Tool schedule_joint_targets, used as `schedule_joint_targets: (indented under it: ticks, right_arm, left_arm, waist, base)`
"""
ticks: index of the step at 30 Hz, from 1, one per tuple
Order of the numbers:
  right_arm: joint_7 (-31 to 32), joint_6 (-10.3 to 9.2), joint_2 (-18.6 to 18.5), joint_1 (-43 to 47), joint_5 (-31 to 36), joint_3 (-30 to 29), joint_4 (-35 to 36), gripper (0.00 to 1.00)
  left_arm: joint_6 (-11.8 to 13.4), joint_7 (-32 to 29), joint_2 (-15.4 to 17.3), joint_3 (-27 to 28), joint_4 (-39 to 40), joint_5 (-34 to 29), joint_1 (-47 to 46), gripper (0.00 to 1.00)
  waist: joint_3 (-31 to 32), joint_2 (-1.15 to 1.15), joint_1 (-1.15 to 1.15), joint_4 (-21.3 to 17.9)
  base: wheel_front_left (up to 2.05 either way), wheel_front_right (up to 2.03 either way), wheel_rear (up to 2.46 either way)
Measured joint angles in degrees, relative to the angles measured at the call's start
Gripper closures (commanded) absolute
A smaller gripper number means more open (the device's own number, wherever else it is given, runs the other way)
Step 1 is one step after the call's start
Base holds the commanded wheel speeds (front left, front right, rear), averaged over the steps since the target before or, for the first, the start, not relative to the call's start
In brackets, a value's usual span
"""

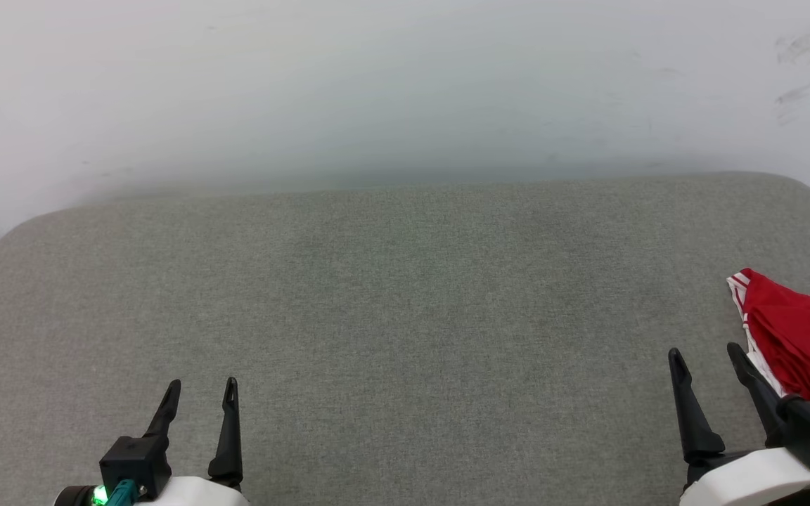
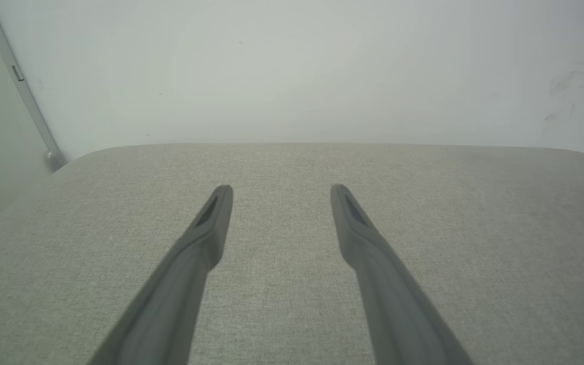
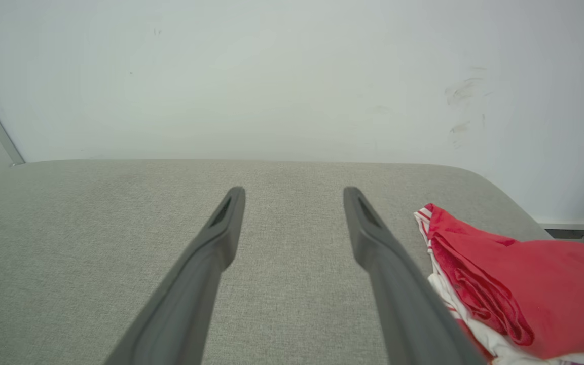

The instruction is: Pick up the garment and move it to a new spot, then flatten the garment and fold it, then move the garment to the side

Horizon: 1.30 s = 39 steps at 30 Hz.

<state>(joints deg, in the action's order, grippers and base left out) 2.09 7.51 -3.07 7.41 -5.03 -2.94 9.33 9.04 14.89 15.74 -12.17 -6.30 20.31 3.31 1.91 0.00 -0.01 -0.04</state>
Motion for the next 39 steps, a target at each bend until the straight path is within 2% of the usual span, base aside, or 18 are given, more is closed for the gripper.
schedule_joint_targets:
  ticks: [12, 13, 18, 39]
  right_arm:
    - [-0.1, 0.00, 0.1, -0.3, -0.3, 0.5, -0.6, 0.00]
    - [-0.1, 0.00, 0.1, -0.4, -0.4, 0.4, -0.7, 1.00]
    - [0.0, 0.01, 0.1, 0.4, -1.0, 0.6, -3.3, 1.00]
    - [0.0, 0.00, -0.5, -2.2, -25.1, 0.9, -8.6, 1.00]
  left_arm:
    - [-1.1, 0.0, -0.4, 0.7, -0.4, -0.6, -0.1, 0.00]
    - [-1.3, 0.0, -0.4, 0.8, -0.4, -0.6, -0.1, 1.00]
    - [-1.5, -0.5, -1.5, 0.4, -2.6, 0.3, 1.1, 1.00]
    - [-5.4, -5.7, -4.2, 4.8, -4.2, 19.5, -1.0, 1.00]
  waist:
    - [-0.5, 0.00, 0.01, -0.3]
    - [-0.5, 0.00, 0.00, -0.2]
    - [-0.6, 0.00, 0.00, -0.2]
    - [-0.8, 0.00, 0.00, -0.2]
  base:
    - [0.00, 0.00, 0.00]
    - [0.00, 0.00, 0.00]
    - [0.00, 0.00, 0.00]
    - [0.00, 0.00, 0.00]
